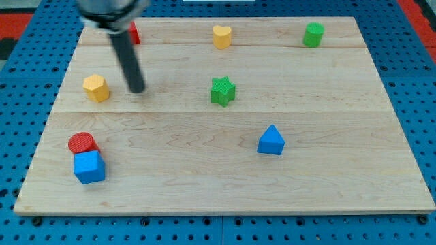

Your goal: Push the blue cube towards the bottom center

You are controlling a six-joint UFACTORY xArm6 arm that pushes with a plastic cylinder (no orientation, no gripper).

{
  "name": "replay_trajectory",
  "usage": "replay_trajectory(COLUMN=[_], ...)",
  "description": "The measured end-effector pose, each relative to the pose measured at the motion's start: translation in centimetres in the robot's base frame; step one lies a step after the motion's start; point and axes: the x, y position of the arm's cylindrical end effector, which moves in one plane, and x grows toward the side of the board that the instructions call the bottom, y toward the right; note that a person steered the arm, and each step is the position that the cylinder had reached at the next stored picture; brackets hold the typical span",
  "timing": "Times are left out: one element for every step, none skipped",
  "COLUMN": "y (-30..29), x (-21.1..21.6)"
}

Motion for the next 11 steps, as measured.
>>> replay_trajectory(y=[0.7, 0.6, 1.4, 9.5, 10.9, 4.8, -8.4, -12.1, -7.1, -5.6, -1.8], x=[1.3, 4.7, 8.9, 12.2, 13.9, 20.7, 22.7, 18.8, 17.5, 14.1, 12.9])
